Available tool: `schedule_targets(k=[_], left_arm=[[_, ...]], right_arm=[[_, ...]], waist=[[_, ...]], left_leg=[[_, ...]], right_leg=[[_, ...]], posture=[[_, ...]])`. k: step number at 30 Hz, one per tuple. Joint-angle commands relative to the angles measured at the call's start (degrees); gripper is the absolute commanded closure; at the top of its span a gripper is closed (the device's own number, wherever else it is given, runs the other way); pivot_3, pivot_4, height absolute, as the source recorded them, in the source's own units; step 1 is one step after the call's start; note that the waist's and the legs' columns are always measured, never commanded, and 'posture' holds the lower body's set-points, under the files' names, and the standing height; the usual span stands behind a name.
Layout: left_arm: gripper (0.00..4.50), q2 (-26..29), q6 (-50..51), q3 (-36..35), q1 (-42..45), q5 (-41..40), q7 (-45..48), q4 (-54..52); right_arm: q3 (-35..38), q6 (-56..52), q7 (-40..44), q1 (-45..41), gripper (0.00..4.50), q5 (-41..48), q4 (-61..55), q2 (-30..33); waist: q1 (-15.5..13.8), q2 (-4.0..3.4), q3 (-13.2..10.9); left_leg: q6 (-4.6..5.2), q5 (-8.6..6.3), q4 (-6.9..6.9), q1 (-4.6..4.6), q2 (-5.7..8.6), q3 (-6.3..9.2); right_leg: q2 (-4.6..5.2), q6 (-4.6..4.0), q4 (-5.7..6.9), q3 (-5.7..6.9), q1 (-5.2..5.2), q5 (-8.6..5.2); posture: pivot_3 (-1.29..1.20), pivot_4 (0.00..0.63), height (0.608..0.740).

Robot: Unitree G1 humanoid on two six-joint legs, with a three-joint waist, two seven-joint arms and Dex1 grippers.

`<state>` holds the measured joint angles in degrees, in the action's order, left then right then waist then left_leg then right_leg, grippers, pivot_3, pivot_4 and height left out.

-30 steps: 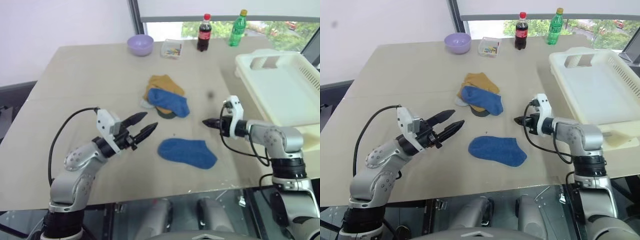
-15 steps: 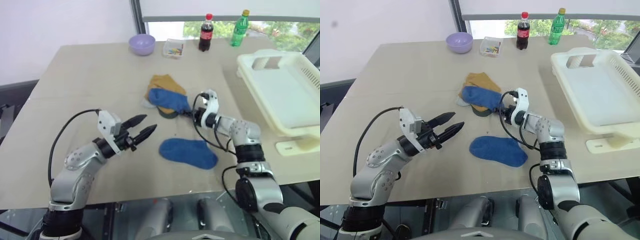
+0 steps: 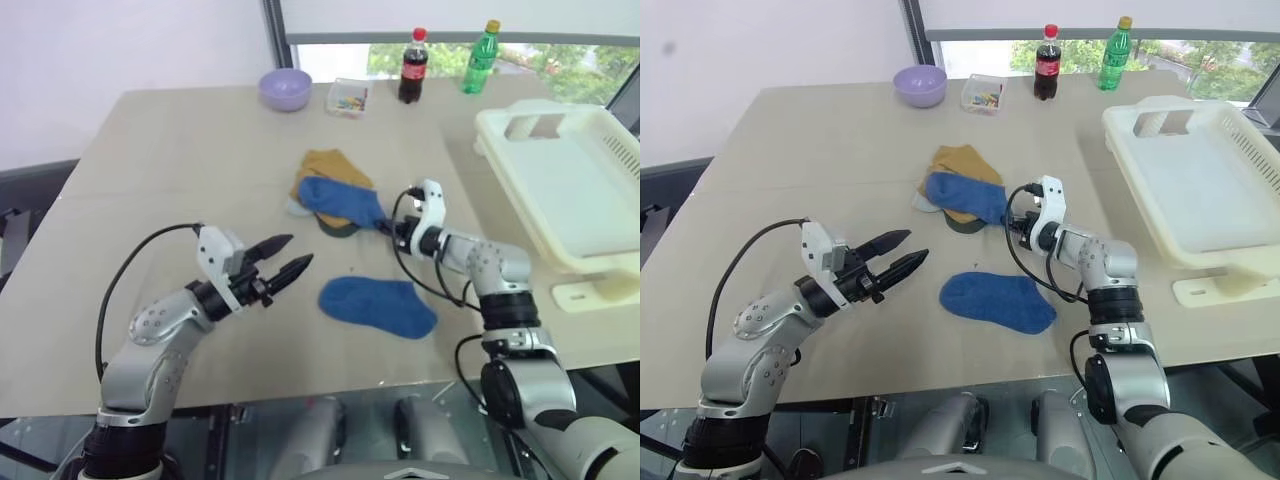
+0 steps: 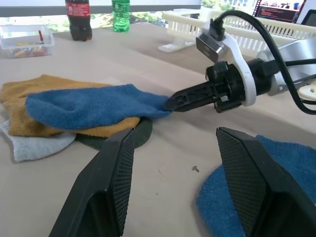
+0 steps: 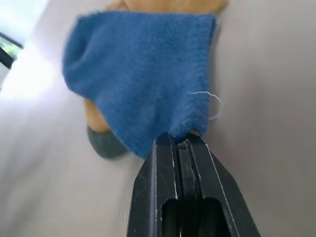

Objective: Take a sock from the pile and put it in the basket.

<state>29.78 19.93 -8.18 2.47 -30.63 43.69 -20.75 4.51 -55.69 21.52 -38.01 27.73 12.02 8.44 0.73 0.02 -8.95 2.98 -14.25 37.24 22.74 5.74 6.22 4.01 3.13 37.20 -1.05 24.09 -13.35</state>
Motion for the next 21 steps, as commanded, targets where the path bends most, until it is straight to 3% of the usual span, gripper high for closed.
schedule_targets(k=[1, 7, 12, 16, 21], left_arm=[[1.7, 0.37, -0.23, 0.51, 1.44, -0.26, 0.31, -1.24], [1.7, -0.51, 0.56, 3.39, 5.07, 0.27, 0.74, 1.5], [1.7, -3.05, 8.12, 8.0, 11.39, 0.79, -3.12, 6.97], [1.7, -6.93, 16.86, 8.28, 19.43, -0.83, -7.37, 14.45], [1.7, -7.17, 24.93, 10.73, 25.48, 1.22, -8.55, 21.37]], right_arm=[[-2.57, -5.24, 3.95, 2.74, 4.46, 2.88, -10.63, 3.62], [-3.94, -11.15, 9.64, 10.66, 4.46, 5.6, -23.22, 15.71], [-2.09, -10.83, 11.24, 12.0, 4.46, 5.03, -23.27, 22.14], [-3.56, -8.24, 10.1, 11.76, 4.46, 2.67, -21.79, 22.47], [-4.3, -7.12, 8.98, 11.9, 4.46, 1.72, -21.85, 20.08]], waist=[[0.02, -0.01, -0.01], [-0.35, -0.01, -0.01], [-0.06, 0.01, -0.02], [-0.28, 0.1, -0.05], [0.14, 0.11, -0.06]], left_leg=[[0.0, 0.0, 0.0, 0.03, 0.0, 0.0], [0.02, -0.01, 0.0, 0.03, 0.0, 0.04], [0.04, -0.01, 0.02, 0.02, -0.01, 0.02], [0.04, -0.01, 0.09, 0.03, -0.02, 0.06], [0.02, 0.0, 0.13, 0.05, 0.0, 0.01]], right_leg=[[0.0, 0.0, -0.01, 0.0, 0.02, 0.0], [0.02, 0.01, -0.05, 0.05, -0.02, 0.0], [0.01, 0.02, -0.06, 0.04, -0.04, 0.01], [-0.01, 0.03, 0.02, 0.1, -0.04, 0.01], [-0.01, 0.03, 0.06, 0.02, -0.02, 0.0]], posture=[[0.0, 0.15, 0.74], [0.0, 0.15, 0.74], [0.0, 0.15, 0.74], [0.0, 0.15, 0.74], [0.0, 0.15, 0.74]])
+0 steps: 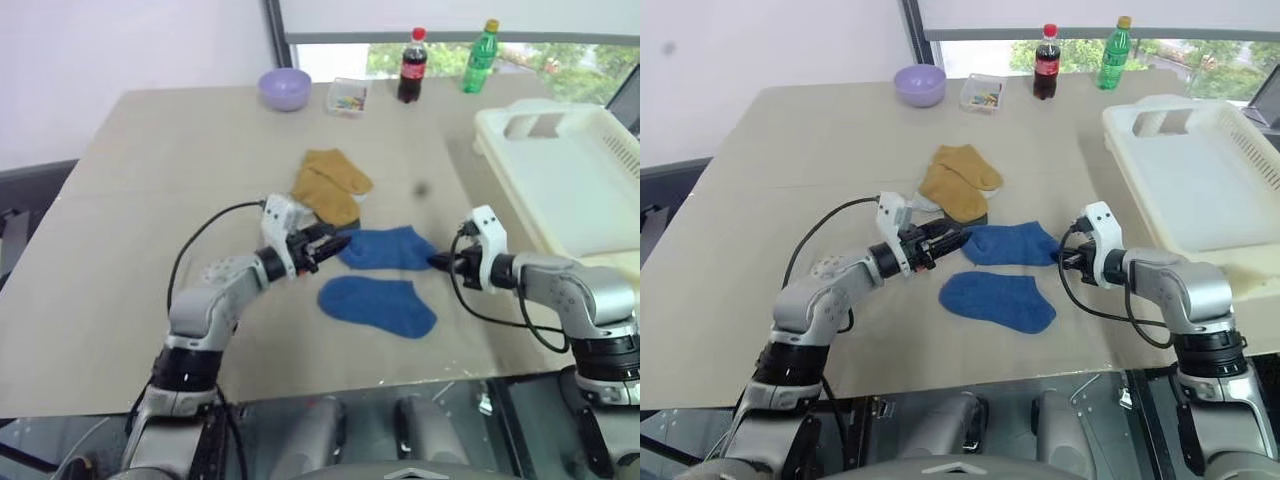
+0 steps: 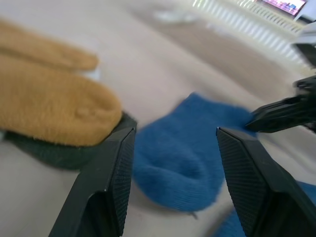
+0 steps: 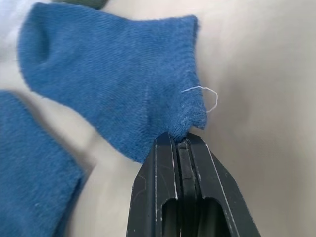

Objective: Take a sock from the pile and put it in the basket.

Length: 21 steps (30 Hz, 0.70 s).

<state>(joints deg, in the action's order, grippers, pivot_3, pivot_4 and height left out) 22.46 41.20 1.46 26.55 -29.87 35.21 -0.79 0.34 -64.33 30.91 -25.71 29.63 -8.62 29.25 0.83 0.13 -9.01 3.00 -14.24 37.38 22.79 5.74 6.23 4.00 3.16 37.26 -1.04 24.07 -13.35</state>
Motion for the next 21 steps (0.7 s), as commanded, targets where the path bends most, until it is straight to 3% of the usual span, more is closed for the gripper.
schedule_targets(k=[1, 6, 10, 16, 21], left_arm=[[1.7, 0.32, 4.71, 1.41, 1.78, 0.38, 0.32, 1.69], [1.7, 1.79, 12.38, 1.68, 1.71, -0.97, 1.3, 0.58], [1.7, 4.08, 12.26, 2.48, 1.11, 1.99, 0.26, 1.21], [1.7, 3.08, 13.84, -3.16, 1.18, -0.74, -1.26, 0.96], [1.7, 5.65, 14.42, -3.08, -1.2, 0.41, -1.3, -0.41]], right_arm=[[-0.11, 1.65, -0.57, -0.34, 4.46, -0.37, -1.21, -1.01], [0.25, 2.24, -1.5, 0.1, 4.46, -0.91, -1.46, -1.87], [0.4, 3.17, -2.17, 0.8, 4.46, -1.5, -1.31, -2.58], [0.4, 3.54, -2.35, 1.07, 4.46, -1.66, -1.35, -2.93], [0.21, 3.89, -2.49, 1.03, 4.46, -1.77, -1.18, -3.18]], waist=[[0.03, 0.0, 0.0], [-0.18, -0.01, 0.0], [-0.17, -0.02, 0.02], [-0.11, -0.02, 0.02], [-0.01, -0.02, 0.02]], left_leg=[[0.0, 0.0, 0.0, 0.0, 0.0, -0.01], [-0.01, 0.0, 0.0, -0.01, 0.0, -0.01], [-0.02, 0.0, 0.02, -0.05, 0.0, -0.01], [-0.03, 0.01, 0.03, -0.09, -0.01, -0.01], [-0.03, 0.02, 0.03, -0.09, -0.01, -0.02]], right_leg=[[0.0, 0.0, 0.0, -0.02, 0.01, 0.0], [0.01, 0.0, 0.03, -0.01, 0.01, 0.0], [0.01, -0.01, 0.09, -0.04, 0.0, 0.0], [0.01, -0.01, 0.18, -0.04, 0.0, 0.0], [0.01, -0.01, 0.18, -0.06, 0.01, 0.0]], posture=[[0.0, 0.15, 0.74], [0.0, 0.15, 0.74], [0.0, 0.15, 0.74], [0.0, 0.15, 0.74], [0.0, 0.15, 0.74]])
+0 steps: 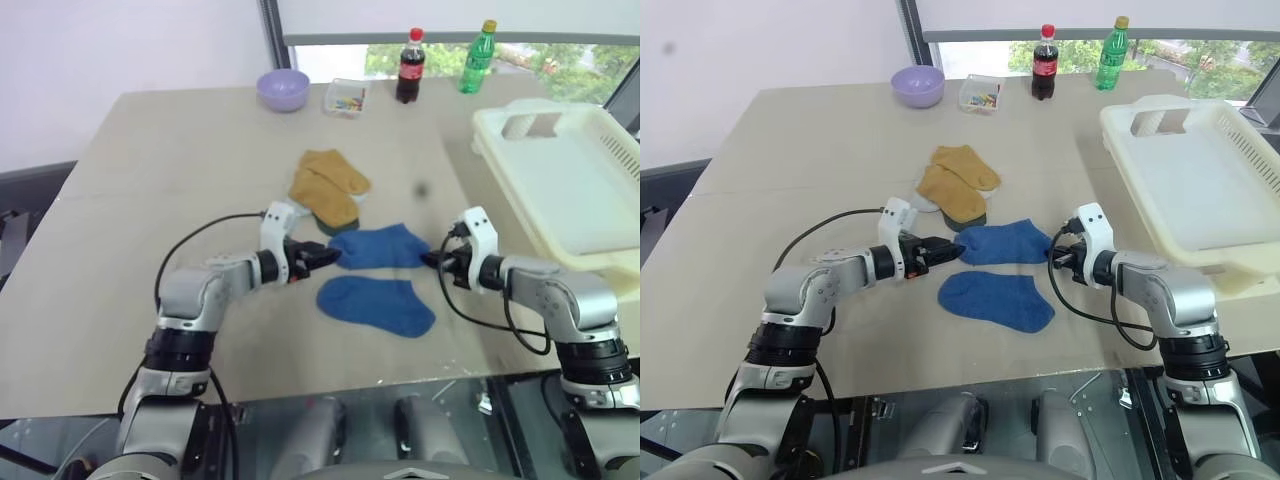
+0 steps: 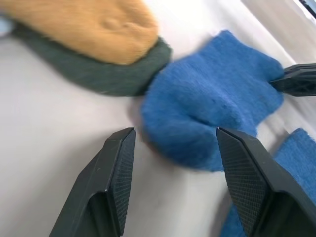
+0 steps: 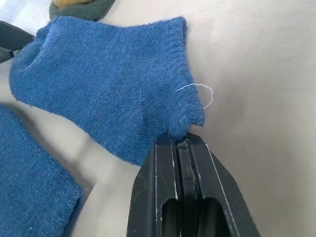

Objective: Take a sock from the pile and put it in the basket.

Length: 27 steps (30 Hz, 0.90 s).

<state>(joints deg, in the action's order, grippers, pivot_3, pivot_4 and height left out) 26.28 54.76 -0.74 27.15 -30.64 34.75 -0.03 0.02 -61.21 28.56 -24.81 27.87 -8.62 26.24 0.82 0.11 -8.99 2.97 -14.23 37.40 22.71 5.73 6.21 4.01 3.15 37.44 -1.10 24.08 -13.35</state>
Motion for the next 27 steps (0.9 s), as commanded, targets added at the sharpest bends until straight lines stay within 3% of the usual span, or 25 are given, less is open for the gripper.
schedule_targets(k=[1, 6, 16, 17, 21, 22, 27], left_arm=[[1.7, 1.92, 1.33, -1.44, -2.19, 0.68, -0.92, -1.47], [1.7, 1.81, 0.79, -1.13, -2.54, 1.43, -1.21, -0.41], [1.7, -3.72, -1.67, 7.04, 1.88, 7.22, -2.6, 4.57], [2.25, -3.93, -1.56, 7.08, 2.03, 7.53, -2.64, 4.89], [3.71, -3.81, -1.1, 6.51, 1.91, 8.18, -2.75, 5.2], [4.34, -3.38, -1.09, 6.43, 1.62, 8.52, -2.8, 5.02], [4.47, -4.27, -0.17, 3.33, 0.43, 6.15, -2.66, 1.89]], right_arm=[[0.5, 0.85, -0.16, 0.04, 4.46, -0.05, -1.1, -0.25], [0.2, 1.34, -0.12, -0.38, 4.46, -0.34, -0.41, -0.72], [-0.11, 1.91, -0.35, -0.9, 4.46, -0.89, -0.1, -1.88], [-0.02, 1.78, -0.42, -0.84, 4.5, -0.85, -0.32, -1.92], [0.36, 1.73, -0.61, -0.58, 4.5, -0.83, -0.65, -1.82], [0.47, 1.81, -0.62, -0.49, 4.5, -0.85, -0.64, -1.73], [1.28, 2.27, -1.52, -1.07, 4.5, -1.04, -0.63, -2.1]], waist=[[0.01, 0.0, 0.0], [-0.02, 0.0, 0.0], [-1.62, -0.01, 0.13], [-1.69, 0.0, 0.13], [-1.67, -0.01, 0.14], [-1.66, -0.01, 0.14], [-1.5, -0.01, 0.14]], left_leg=[[0.0, 0.0, 0.0, 0.0, 0.0, -0.01], [-0.01, 0.0, 0.0, -0.03, 0.0, -0.01], [-0.03, 0.02, 0.06, -0.1, 0.05, -0.01], [-0.03, 0.02, 0.07, -0.1, 0.06, -0.01], [-0.03, 0.02, 0.07, -0.1, 0.06, -0.01], [-0.03, 0.02, 0.07, -0.1, 0.06, -0.01], [-0.03, 0.02, 0.06, -0.1, 0.05, -0.01]], right_leg=[[0.0, 0.0, 0.0, -0.01, 0.0, 0.0], [0.0, 0.0, 0.03, 0.0, 0.0, 0.0], [0.04, 0.0, 0.13, 0.02, -0.08, 0.0], [0.05, 0.0, 0.13, 0.02, -0.09, 0.0], [0.05, 0.0, 0.12, 0.02, -0.08, 0.0], [0.05, 0.0, 0.12, 0.01, -0.08, 0.0], [0.04, 0.0, 0.11, 0.0, -0.07, 0.0]], posture=[[0.0, 0.15, 0.74], [0.0, 0.15, 0.74], [0.0, 0.15, 0.74], [0.0, 0.15, 0.74], [0.0, 0.15, 0.74], [0.0, 0.15, 0.74], [0.0, 0.15, 0.74]])
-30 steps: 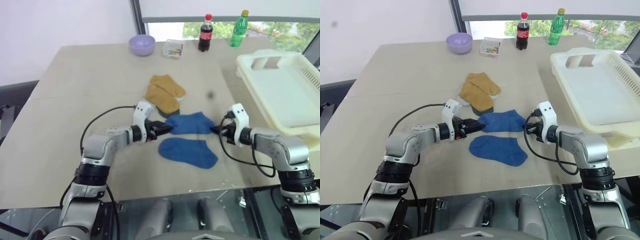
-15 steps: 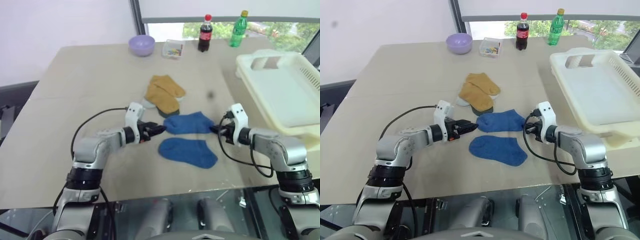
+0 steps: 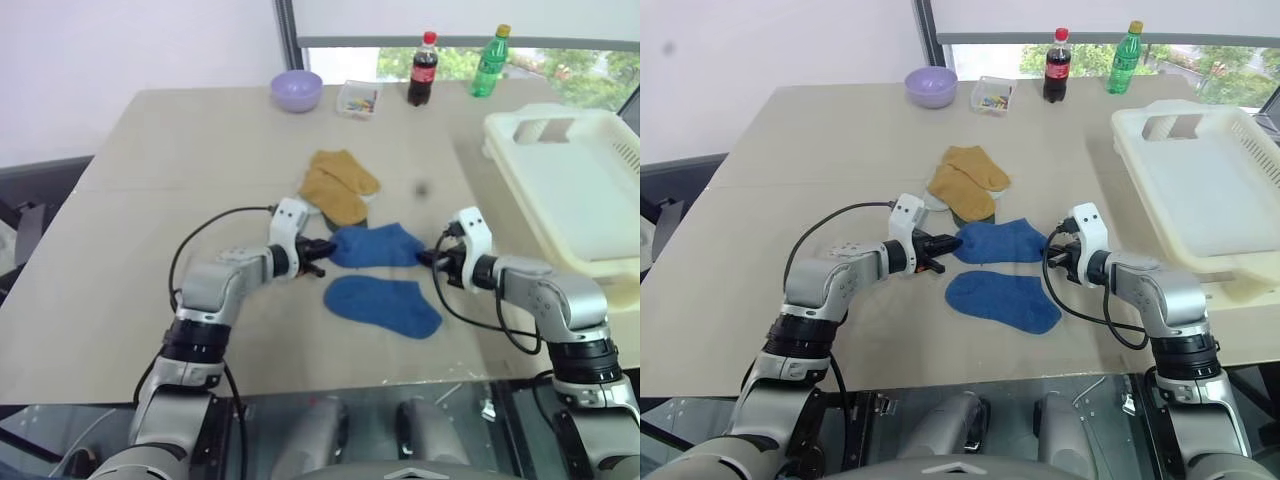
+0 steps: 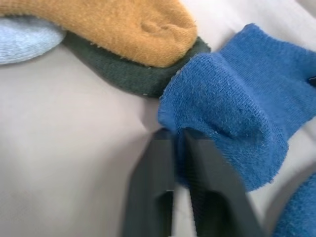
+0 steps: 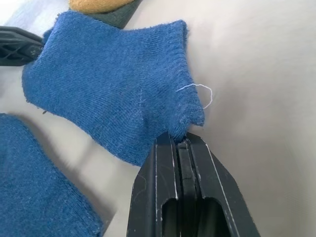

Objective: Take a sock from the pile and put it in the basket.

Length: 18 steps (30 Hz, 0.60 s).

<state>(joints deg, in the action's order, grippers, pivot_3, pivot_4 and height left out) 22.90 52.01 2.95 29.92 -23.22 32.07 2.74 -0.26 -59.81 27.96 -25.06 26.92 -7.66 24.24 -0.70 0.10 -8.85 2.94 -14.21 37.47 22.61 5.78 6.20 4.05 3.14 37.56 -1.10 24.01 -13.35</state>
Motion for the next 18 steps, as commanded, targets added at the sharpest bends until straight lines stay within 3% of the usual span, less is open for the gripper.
schedule_targets(k=[1, 11, 18], left_arm=[[4.47, -1.36, 3.38, -1.49, -2.81, -2.59, 0.05, -2.35], [4.47, -2.59, 9.88, -9.71, -4.87, -11.74, -1.15, -14.27], [4.47, 0.45, 18.95, -17.58, -8.05, -22.85, -0.44, -23.37]], right_arm=[[2.18, 0.3, -1.15, -0.96, 4.5, 0.42, -2.23, -0.14], [12.59, -16.11, -3.7, 2.64, 4.5, 11.47, -22.11, 1.44], [23.59, -29.16, -4.95, 6.36, 4.5, 22.9, -34.97, -2.64]], waist=[[0.07, 0.0, 0.0], [-0.06, 0.07, -0.05], [0.13, 0.07, -0.06]], left_leg=[[0.0, 0.0, 0.0, 0.0, 0.0, 0.0], [0.0, 0.0, -0.02, 0.21, -0.02, 0.05], [0.01, -0.01, -0.04, 0.19, -0.05, 0.04]], right_leg=[[0.0, 0.0, 0.0, 0.0, 0.01, 0.0], [0.0, 0.0, -0.07, 0.03, 0.12, 0.0], [-0.02, 0.0, -0.09, 0.02, 0.13, -0.01]], posture=[[0.0, 0.15, 0.74], [0.0, 0.15, 0.74], [0.0, 0.15, 0.74]])
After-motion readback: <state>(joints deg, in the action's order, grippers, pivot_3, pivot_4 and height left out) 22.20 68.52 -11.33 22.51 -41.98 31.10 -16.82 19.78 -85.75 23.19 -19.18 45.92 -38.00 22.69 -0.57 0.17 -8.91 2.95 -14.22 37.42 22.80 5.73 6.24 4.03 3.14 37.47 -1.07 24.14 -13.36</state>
